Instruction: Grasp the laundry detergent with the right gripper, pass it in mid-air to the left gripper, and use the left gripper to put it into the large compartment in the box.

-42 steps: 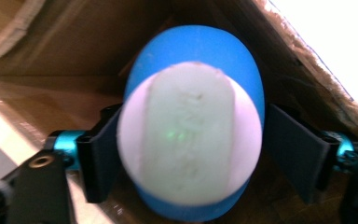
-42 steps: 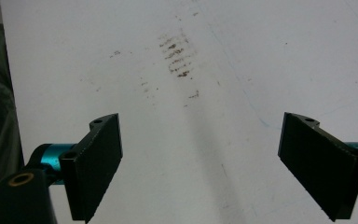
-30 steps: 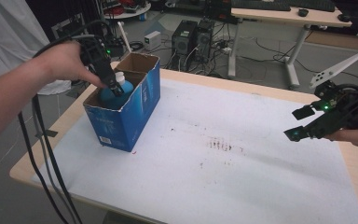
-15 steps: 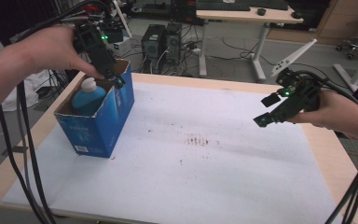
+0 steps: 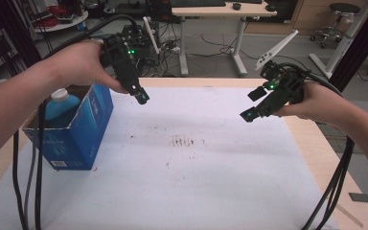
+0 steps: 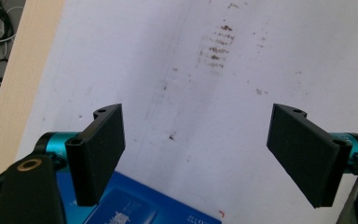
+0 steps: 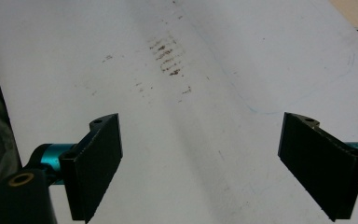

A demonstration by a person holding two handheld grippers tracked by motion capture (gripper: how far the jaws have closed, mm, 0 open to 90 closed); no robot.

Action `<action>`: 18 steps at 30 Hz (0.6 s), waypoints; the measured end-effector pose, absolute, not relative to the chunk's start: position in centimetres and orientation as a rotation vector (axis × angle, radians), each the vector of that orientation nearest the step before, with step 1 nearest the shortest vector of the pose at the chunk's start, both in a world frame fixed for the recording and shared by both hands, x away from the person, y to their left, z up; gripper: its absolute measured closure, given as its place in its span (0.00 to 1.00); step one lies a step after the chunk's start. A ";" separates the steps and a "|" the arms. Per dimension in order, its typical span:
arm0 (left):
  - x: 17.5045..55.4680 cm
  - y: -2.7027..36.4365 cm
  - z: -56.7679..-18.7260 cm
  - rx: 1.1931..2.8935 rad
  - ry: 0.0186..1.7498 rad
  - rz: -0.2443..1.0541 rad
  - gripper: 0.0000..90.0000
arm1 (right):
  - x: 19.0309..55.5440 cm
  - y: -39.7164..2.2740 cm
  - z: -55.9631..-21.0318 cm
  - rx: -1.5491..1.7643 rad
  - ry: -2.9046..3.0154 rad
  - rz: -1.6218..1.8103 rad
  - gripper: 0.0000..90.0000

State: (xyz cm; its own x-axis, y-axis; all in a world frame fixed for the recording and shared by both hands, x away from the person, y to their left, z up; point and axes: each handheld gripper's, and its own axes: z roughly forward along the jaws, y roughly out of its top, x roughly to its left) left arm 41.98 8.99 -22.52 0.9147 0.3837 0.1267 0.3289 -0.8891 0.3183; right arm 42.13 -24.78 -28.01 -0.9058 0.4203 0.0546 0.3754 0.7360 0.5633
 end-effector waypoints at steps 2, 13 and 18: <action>42.2 8.6 -22.8 2.793 0.518 0.263 0.22 | 42.1 -25.0 -27.9 0.656 2.850 0.901 0.15; 42.3 7.9 -24.8 2.803 0.519 0.232 0.22 | 42.0 -24.9 -27.7 0.651 2.858 0.893 0.15; 42.3 8.1 -25.3 2.806 0.530 0.218 0.22 | 41.9 -24.6 -27.7 0.641 2.864 0.893 0.15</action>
